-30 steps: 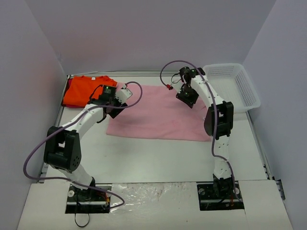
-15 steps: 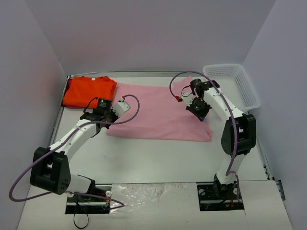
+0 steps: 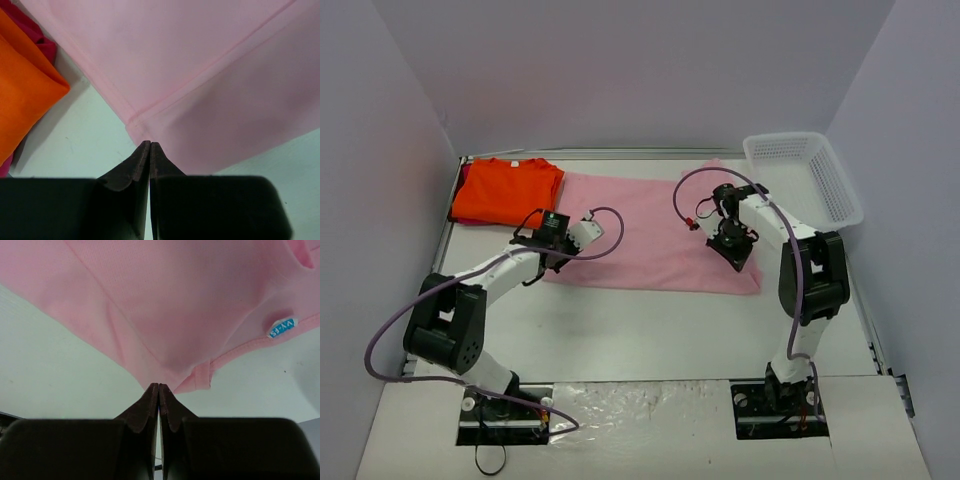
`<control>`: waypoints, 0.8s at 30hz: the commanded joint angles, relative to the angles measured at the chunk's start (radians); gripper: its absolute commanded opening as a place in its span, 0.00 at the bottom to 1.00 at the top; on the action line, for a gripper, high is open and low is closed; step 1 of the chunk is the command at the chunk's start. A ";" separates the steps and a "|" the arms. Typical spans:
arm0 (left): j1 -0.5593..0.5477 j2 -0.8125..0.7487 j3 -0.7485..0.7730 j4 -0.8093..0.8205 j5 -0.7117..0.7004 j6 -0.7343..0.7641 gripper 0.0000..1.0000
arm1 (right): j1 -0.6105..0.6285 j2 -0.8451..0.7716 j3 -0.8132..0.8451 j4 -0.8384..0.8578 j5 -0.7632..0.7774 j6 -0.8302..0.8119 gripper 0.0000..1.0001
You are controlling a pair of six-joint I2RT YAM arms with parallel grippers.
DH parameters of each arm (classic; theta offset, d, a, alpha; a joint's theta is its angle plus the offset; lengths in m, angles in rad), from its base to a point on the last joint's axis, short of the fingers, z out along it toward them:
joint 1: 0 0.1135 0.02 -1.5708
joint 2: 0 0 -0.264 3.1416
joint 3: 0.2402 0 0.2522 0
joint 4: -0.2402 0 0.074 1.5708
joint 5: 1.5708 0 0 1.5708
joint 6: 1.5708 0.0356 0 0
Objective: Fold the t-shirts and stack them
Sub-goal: Fold the flattened tshirt in 1/3 of the way
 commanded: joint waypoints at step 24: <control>-0.054 0.079 -0.055 0.016 -0.043 0.023 0.02 | 0.031 0.105 -0.089 0.010 0.041 0.056 0.00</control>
